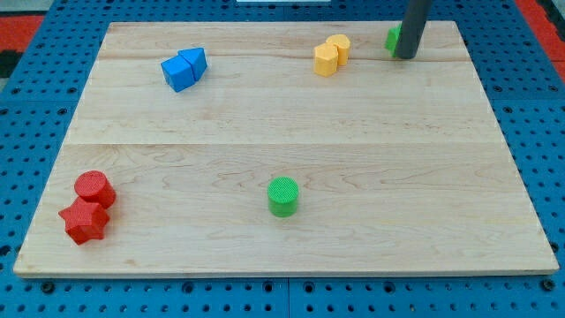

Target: Point at yellow hexagon

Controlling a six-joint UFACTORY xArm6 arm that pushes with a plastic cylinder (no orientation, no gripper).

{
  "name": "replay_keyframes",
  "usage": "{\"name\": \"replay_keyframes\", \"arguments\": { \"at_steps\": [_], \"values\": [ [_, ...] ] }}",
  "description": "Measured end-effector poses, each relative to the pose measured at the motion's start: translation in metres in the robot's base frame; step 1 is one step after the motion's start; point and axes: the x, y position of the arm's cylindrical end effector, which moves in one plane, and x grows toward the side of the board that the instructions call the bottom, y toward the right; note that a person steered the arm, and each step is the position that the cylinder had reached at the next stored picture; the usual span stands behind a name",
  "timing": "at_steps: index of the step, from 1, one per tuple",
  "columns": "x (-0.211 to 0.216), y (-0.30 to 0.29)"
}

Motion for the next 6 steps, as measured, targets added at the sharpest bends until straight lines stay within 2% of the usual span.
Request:
{"name": "replay_keyframes", "arguments": {
  "at_steps": [1, 3, 6],
  "values": [
    [0.028, -0.008],
    [0.052, -0.021],
    [0.058, -0.129]
  ]
}}
